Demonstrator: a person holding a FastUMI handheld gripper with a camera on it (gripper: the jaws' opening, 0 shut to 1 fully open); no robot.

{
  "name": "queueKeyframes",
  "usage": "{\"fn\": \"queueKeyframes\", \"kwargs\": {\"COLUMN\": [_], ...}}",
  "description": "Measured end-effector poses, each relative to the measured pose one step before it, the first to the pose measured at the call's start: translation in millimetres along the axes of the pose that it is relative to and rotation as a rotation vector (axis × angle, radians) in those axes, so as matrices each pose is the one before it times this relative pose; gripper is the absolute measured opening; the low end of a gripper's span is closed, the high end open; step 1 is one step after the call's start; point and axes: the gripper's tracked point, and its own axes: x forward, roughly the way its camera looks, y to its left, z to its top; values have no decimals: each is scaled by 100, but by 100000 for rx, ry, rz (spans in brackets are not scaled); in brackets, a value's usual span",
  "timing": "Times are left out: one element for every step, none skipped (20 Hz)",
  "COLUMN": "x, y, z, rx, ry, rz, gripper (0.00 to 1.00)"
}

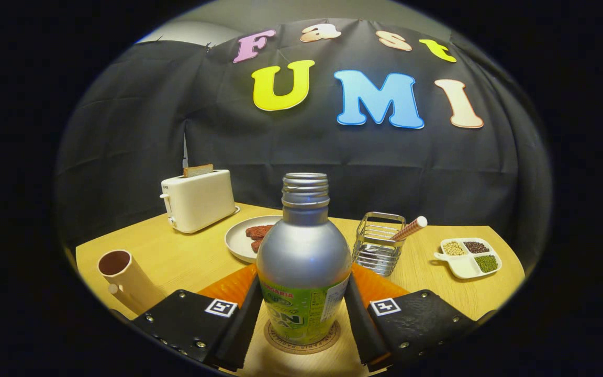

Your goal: Take the bottle from table, then pour the juice into the cup, finally place the bottle on the coaster

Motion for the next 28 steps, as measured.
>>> {"fn": "queueKeyframes", "kwargs": {"x": [35, 60, -51, -44, -14, -1, 13, -44, -12, -57, -321, 24, -75, -172, -244, -324, -495, -642, -682, -879, -830, -535, -473, -256, -474, -381, -430, -498], "y": [42, -43, -276, 73, -153, 143, -59, -32, -126, 3, 99, -138, 22, 100, 71, 47, -106, -131, -730, -804, 12, -276, -755, -332, -498, -632, -726, -817], "z": [-371, 321, -243, 126, 15, 124, -199, 15, -152, -61, 116, 242, 440, 607, 632, 929, 1130, 1522, 1603, 2179, 2649, 2362, 2002, 1777, 1688, 1832, 2046, 2168], "rx": [-1023, -518, 7, -767, -1512, 244, -66, 124, 115, 666, 656, 125, -307, -537, -474, -211, 198, 510, 629, 1084, 1713, 525, -629, -1575, -322, 367, 1049, 1098], "ry": [232, -1395, 130, -1315, -587, -1011, 116, -409, 340, 507, 226, -523, -916, -790, -989, -1017, -1489, -1856, -1501, -2357, -3673, -2325, -1135, 647, 714, 1500, 543, -151], "rz": [-134, -527, -1163, -446, -594, -242, -381, -389, -1172, 160, -705, -662, -194, -191, -304, -447, -969, -1250, -4365, -4371, -1353, -2811, -2508, -1116, -1122, -1447, -1758, -2504], "gripper": [78, 78, 78, 78, 78, 78, 78, 79, 80, 81, 90, 99, 98, 97, 97, 97, 97, 97, 97, 97, 97, 97, 97, 97, 97, 97, 97, 97]}}
